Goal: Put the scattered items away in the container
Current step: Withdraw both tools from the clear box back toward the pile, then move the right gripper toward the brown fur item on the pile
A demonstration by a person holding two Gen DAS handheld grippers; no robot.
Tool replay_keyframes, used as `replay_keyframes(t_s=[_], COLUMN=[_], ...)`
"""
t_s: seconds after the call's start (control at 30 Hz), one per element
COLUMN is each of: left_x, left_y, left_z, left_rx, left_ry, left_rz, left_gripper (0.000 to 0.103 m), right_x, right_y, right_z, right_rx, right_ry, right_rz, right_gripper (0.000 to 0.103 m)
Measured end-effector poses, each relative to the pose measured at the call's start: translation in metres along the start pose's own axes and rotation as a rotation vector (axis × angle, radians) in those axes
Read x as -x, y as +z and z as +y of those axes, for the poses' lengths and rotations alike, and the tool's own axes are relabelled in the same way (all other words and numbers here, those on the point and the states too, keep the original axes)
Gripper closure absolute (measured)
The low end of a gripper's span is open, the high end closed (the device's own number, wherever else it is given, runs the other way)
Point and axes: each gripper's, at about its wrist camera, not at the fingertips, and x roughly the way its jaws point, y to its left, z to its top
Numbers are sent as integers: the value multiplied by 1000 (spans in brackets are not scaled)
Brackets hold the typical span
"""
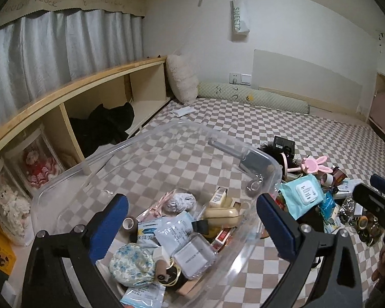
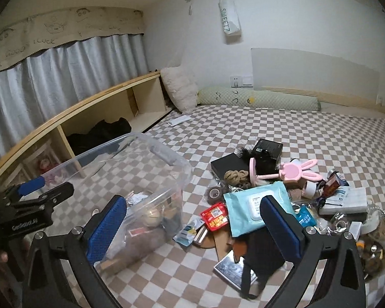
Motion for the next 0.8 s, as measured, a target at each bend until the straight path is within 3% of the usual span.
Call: replay_keyframes(t_s=[0.1,0.23,0.8], left_x=[1,5,6], left_y=[0,0,-8], left_z=[-9,-24,-97], left_rx=[-15,-58,-141], left_ry=[-4,-3,-178], left_rz=[-12,-40,-51], left_gripper=[1,0,0], right_x=[13,29,44], right_y=[-5,-10,-37], right_z=[-11,-22,-95], right_rx=[-3,15,-30], right_ry=[63,49,-172], right_rz=[-79,-156,-116], right_gripper=[0,0,0])
